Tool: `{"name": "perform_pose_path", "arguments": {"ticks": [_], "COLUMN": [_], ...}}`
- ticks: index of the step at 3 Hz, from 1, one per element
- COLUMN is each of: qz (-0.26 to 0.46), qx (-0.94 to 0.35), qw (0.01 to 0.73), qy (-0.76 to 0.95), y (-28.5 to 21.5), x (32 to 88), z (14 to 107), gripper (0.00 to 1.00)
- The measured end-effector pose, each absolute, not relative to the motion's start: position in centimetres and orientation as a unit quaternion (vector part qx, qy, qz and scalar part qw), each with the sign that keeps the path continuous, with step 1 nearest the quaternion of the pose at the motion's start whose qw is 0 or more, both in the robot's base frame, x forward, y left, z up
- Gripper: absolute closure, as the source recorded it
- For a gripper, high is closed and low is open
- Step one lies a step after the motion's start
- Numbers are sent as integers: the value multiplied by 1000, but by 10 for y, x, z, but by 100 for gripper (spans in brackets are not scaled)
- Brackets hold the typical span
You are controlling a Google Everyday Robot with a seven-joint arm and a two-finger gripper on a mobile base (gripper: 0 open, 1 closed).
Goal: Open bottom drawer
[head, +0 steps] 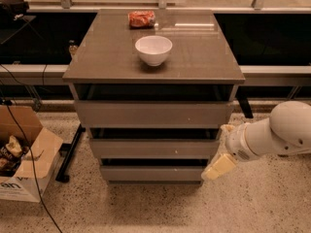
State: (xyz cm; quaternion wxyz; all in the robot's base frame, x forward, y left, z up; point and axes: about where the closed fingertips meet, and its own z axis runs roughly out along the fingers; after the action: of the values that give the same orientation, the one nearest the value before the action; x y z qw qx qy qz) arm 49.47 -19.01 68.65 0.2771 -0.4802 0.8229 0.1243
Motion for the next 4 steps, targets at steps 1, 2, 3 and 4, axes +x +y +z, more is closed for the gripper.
{"name": "perform_pose_path", "arguments": {"ticks": [1,2,3,4], "qz": [114,127,162,202], "qx": [-471,-449,-434,-409], "qw": [289,328,352,364], "qy": [825,821,813,812], "y": [-183,-169,-157,-152], "x": [497,508,520,528], "z": [679,658,626,591], "gripper": [0,0,0,0]}}
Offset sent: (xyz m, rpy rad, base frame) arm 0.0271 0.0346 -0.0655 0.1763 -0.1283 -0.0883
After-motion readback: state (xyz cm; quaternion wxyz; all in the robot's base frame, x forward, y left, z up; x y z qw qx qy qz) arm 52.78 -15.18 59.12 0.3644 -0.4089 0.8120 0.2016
